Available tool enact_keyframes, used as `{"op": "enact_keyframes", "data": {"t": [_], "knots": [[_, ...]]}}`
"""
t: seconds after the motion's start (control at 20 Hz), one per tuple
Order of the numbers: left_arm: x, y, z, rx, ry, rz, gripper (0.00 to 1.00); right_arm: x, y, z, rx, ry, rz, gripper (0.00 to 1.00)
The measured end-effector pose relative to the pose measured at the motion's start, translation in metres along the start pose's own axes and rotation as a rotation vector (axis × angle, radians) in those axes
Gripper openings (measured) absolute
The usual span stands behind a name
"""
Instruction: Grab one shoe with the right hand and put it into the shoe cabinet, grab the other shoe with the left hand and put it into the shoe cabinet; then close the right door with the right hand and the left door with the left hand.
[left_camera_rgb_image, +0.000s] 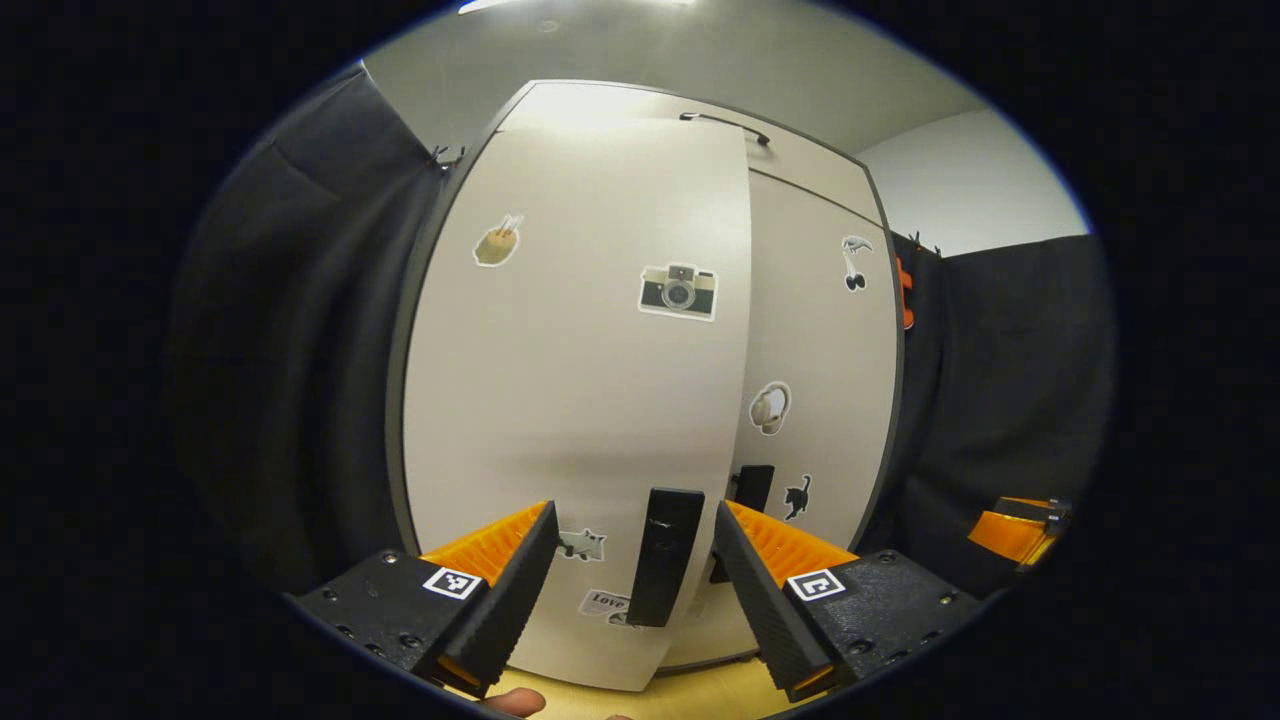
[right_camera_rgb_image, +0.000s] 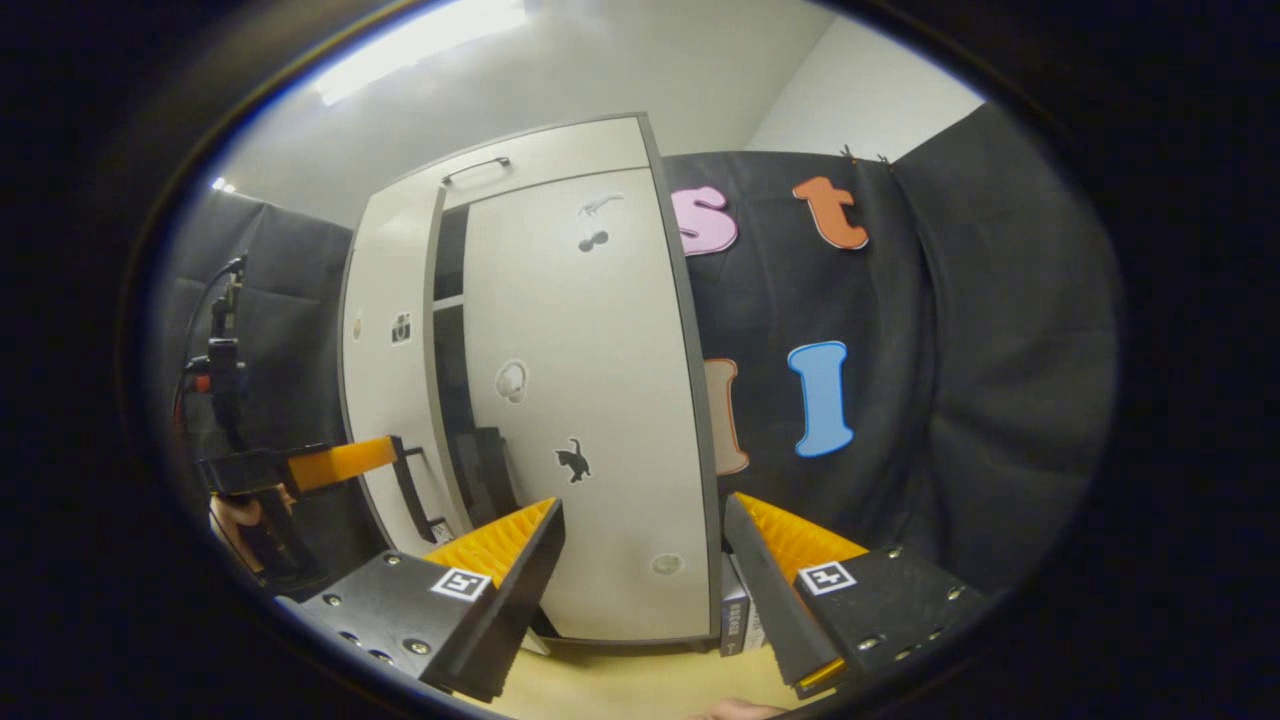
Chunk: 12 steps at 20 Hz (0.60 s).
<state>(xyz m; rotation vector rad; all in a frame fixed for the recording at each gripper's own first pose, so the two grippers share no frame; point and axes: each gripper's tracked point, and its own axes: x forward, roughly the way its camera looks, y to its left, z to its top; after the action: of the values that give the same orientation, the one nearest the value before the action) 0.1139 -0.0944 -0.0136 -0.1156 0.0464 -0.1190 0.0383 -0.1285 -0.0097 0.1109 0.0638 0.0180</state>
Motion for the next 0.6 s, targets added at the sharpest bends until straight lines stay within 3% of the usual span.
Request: {"op": "enact_keyframes", "data": {"t": [0.15,0.2,0.25,0.6], "knots": [[0.021,0.004,-0.015,0.016,0.032,0.023,0.95,0.001,-0.01,0.001,-0.004,-0.001,-0.02,0.93],[0.026,0.005,-0.018,0.015,0.038,0.029,0.91,0.002,-0.014,0.002,-0.005,-0.002,-0.027,0.93],[0.031,0.007,-0.021,0.012,0.045,0.033,0.95,0.003,-0.017,0.001,-0.005,-0.002,-0.035,0.93],[0.047,0.012,-0.026,-0.02,0.042,0.048,1.0,0.013,-0.029,-0.003,0.002,0.006,-0.057,0.93]]}}
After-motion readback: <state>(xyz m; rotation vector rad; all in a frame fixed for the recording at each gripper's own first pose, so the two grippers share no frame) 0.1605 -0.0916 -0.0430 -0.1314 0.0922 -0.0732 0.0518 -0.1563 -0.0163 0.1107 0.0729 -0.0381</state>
